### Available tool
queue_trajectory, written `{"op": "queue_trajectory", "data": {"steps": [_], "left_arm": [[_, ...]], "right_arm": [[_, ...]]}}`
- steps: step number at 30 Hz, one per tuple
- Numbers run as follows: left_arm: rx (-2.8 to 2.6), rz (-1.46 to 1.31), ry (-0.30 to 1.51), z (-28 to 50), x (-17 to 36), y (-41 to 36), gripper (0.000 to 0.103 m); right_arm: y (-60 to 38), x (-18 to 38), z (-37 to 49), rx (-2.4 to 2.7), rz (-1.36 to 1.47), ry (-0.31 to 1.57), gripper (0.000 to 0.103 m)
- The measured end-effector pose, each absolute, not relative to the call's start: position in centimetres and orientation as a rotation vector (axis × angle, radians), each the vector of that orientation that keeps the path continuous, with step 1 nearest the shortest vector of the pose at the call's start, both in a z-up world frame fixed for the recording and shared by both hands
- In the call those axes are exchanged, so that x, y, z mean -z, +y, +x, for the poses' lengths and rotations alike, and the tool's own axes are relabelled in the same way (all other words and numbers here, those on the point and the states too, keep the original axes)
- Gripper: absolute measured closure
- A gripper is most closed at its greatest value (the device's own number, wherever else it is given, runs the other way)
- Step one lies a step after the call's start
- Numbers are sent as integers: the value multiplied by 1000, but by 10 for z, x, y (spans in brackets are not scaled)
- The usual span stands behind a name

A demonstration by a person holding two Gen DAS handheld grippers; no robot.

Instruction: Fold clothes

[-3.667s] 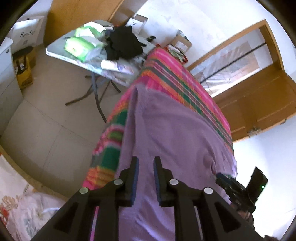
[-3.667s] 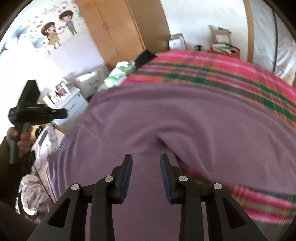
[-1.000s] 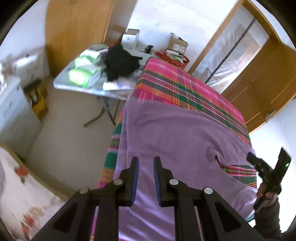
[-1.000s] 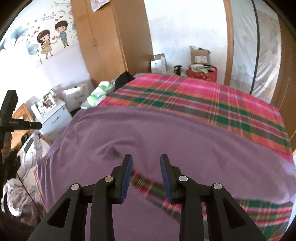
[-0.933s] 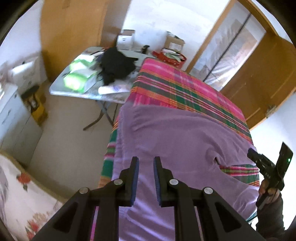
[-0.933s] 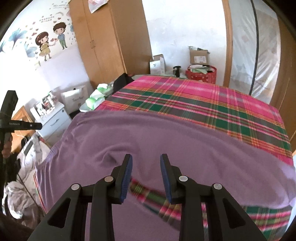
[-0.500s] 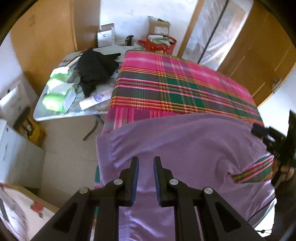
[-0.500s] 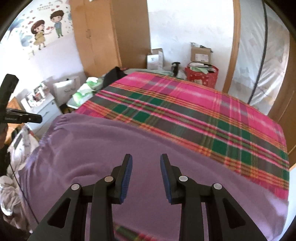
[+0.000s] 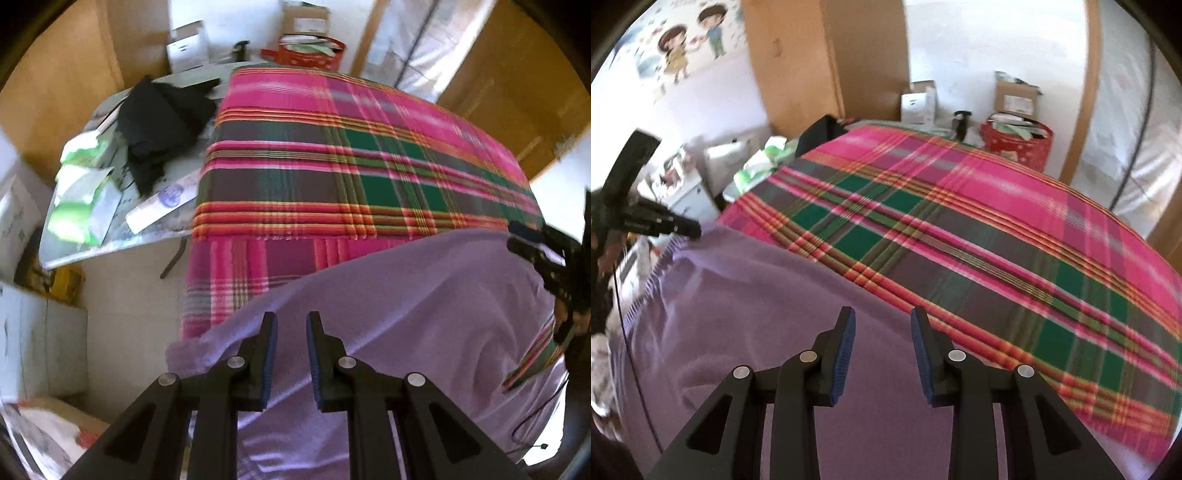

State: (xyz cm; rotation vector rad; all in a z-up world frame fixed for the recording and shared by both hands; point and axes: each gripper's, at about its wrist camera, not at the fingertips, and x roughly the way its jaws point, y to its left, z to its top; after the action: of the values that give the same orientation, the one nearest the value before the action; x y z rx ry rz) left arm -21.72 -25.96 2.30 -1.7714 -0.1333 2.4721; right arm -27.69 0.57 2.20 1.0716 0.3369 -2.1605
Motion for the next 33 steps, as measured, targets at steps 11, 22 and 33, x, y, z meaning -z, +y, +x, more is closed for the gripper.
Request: {"op": "queue_trajectory", "data": {"steps": [11, 22, 33], "left_arm": [[-2436, -1810, -31, -231, -2, -263, 87], [-2374, -1726, -82, -230, 3, -279, 86], [-2260, -1604, -25, -223, 1, -276, 64]], "right_arm": [[-25, 7, -300, 2079, 1109, 408, 69], [-48, 10, -303, 1961, 1085, 389, 68], [-61, 12, -296, 1908, 1028, 417, 51]]}}
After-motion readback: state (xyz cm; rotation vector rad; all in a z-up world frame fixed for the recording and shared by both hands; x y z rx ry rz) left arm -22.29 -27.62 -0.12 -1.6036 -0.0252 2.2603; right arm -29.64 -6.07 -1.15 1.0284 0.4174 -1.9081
